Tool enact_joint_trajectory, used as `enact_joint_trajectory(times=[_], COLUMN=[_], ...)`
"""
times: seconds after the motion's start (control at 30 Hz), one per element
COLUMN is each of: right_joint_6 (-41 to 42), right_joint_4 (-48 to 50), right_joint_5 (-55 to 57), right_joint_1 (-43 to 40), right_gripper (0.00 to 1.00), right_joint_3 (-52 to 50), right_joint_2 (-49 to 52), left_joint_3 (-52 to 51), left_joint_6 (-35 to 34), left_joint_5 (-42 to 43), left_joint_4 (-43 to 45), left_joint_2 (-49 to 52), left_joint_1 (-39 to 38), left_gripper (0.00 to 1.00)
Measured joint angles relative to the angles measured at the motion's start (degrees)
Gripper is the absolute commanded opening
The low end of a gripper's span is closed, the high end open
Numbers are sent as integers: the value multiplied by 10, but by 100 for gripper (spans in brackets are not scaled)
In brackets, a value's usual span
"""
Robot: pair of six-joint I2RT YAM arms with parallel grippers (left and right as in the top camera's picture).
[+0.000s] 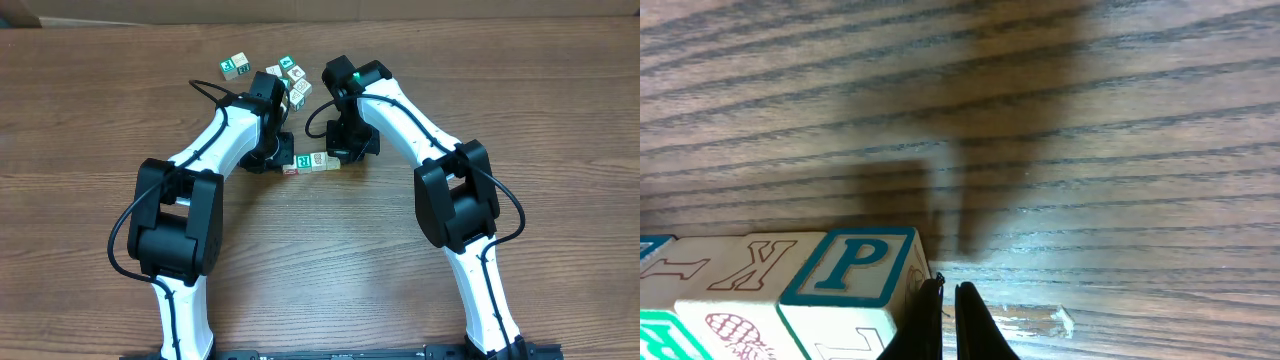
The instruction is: Form a horizontal line
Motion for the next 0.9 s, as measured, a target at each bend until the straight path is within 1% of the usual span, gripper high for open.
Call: enact_joint_trajectory(times=[0.9], right_joint_6=[1], right_joint_4=[0], right_joint_5=[2], right_joint_1=[0], right_gripper=[4], right_joint_3=[0], right_joint_2=[0], left_joint_3=[0], left_joint_6=[8], left_joint_5=[-5], left_joint_4=[2], left_joint_2=[0], left_joint_1=[0], left_gripper=[5])
